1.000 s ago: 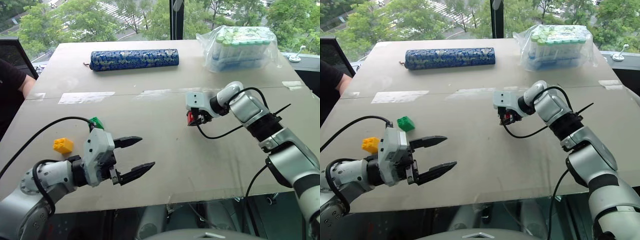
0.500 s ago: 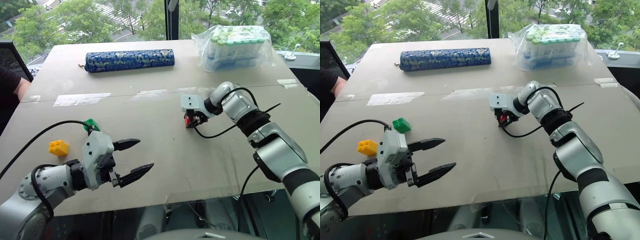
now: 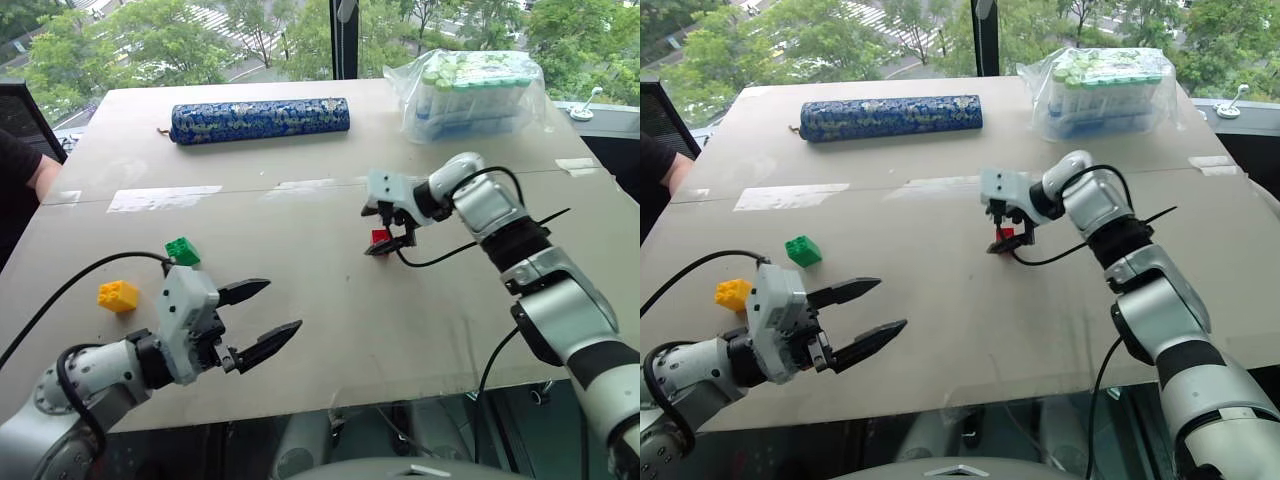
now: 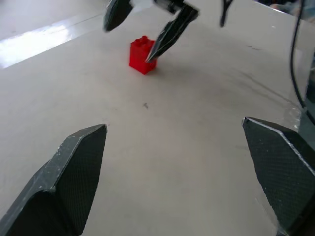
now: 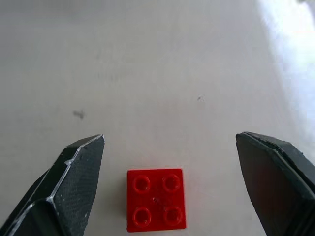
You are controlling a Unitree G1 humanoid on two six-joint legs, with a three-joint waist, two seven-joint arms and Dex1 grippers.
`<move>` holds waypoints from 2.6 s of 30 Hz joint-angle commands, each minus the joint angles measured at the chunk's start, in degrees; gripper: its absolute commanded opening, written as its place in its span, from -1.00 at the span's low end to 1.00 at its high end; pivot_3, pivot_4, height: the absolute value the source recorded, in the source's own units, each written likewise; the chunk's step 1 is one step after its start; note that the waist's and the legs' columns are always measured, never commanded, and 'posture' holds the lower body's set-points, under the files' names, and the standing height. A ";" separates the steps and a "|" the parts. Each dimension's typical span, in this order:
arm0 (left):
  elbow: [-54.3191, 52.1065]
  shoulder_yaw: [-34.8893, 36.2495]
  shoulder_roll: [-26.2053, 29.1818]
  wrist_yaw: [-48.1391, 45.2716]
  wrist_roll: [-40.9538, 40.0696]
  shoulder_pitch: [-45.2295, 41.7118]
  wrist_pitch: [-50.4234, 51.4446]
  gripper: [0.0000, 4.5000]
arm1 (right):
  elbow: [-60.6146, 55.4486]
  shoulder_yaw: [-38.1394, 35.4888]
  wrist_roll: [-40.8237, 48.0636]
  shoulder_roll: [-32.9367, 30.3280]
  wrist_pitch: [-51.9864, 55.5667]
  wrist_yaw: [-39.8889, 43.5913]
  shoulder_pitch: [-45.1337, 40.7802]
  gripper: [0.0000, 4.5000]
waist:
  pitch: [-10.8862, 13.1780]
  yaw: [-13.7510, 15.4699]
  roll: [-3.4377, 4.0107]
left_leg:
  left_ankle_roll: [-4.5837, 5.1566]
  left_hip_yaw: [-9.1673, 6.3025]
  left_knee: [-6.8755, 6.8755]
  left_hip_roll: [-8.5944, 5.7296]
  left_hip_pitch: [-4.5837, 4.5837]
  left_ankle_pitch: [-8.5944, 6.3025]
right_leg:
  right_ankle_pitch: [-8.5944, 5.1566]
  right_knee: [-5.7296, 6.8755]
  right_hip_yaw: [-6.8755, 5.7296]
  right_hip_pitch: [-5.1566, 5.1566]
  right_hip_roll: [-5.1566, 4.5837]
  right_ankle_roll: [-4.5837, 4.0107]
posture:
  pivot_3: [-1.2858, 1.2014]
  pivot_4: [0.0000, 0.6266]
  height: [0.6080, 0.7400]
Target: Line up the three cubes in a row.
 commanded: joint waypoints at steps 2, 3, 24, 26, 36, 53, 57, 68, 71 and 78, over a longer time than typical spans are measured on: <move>1.92 4.10 -5.06 11.09 2.95 -2.04 -0.16 1.00 | -22.97 -9.67 14.09 -2.21 3.92 2.16 10.23 0.94 | -0.01 0.31 -0.02 | 0.06 -0.01 0.02 0.02 0.01 -0.04 | 0.00 0.00 0.08 0.03 -0.07 0.01 | 0.03 -0.52 1.00; 2.68 4.56 -6.58 15.06 5.09 -2.95 0.08 1.00 | -28.17 -12.77 18.74 -1.75 5.31 1.36 13.21 0.94 | -0.01 0.35 -0.02 | 0.07 -0.02 0.02 0.06 0.00 -0.04 | 0.00 0.00 0.13 0.05 -0.17 0.01 | 0.03 -0.52 1.00; 29.08 -1.37 -17.84 45.91 21.41 -33.98 14.10 0.77 | -52.80 -21.46 33.81 -9.78 10.07 -11.72 32.61 1.00 | -0.29 1.03 -0.52 | 0.08 0.12 0.31 0.18 0.05 -0.03 | 0.23 0.19 0.00 0.11 -0.05 0.17 | 0.03 -0.52 1.00; 30.23 -1.33 -17.65 44.92 21.71 -34.19 14.06 0.46 | -52.97 -21.73 34.20 -10.35 9.91 -12.18 32.85 1.00 | -0.28 1.01 -0.53 | 0.08 0.12 0.31 0.19 0.04 -0.04 | 0.18 0.18 0.02 0.10 -0.08 0.09 | 0.03 -0.52 1.00; 30.49 -4.73 -7.20 18.93 17.45 -34.08 6.95 -0.43 | -58.38 -25.96 35.59 -13.36 10.10 -17.56 40.06 1.00 | -0.28 1.10 -0.58 | 0.07 0.07 0.31 0.19 -0.05 -0.04 | 0.11 0.10 0.10 0.08 -0.22 -0.04 | 0.03 -0.52 1.00; 87.94 -42.38 -11.42 -42.26 37.28 -74.12 -38.98 -0.43 | -74.38 -44.15 39.04 -17.58 13.68 -29.92 68.24 1.00 | -0.27 2.68 -0.59 | 0.56 0.50 0.31 0.25 -0.15 0.01 | 0.14 -0.08 -0.93 0.09 -1.00 0.03 | 0.03 -0.52 1.00; 95.53 -41.78 -14.41 -43.84 39.12 -77.94 -42.73 -0.43 | -75.23 -45.55 38.74 -18.67 12.72 -29.18 72.08 1.00 | -0.23 1.78 -0.65 | 0.83 0.59 0.65 0.25 -0.29 -0.17 | 0.25 -0.08 -0.95 0.09 -0.91 0.28 | 0.03 -0.52 1.00; 101.85 -39.97 -13.73 -46.09 41.86 -80.42 -46.19 -0.43 | -75.56 -47.33 40.25 -20.25 11.76 -28.58 74.45 1.00 | -0.23 1.16 -0.65 | 1.02 0.56 1.24 0.30 -0.37 -0.30 | 0.18 -0.07 -1.05 0.29 -1.00 0.64 | 0.03 -0.52 1.00; 102.11 -39.63 -13.26 -45.55 42.52 -80.30 -46.34 -0.43 | -74.65 -47.14 39.99 -20.44 10.93 -27.95 74.75 1.00 | -0.23 1.19 -0.65 | 1.02 0.56 1.24 0.30 -0.37 -0.30 | 0.19 -0.07 -1.00 0.28 -1.03 0.65 | 0.03 -0.52 1.00; 102.29 -38.92 -13.46 -44.71 43.81 -80.21 -46.61 -0.43 | -73.37 -47.14 40.11 -20.81 9.55 -26.54 75.02 1.00 | -0.22 1.27 -0.65 | 1.07 0.57 1.24 0.29 -0.40 -0.33 | 0.34 -0.07 -1.01 0.28 -1.02 0.79 | 0.03 -0.52 1.00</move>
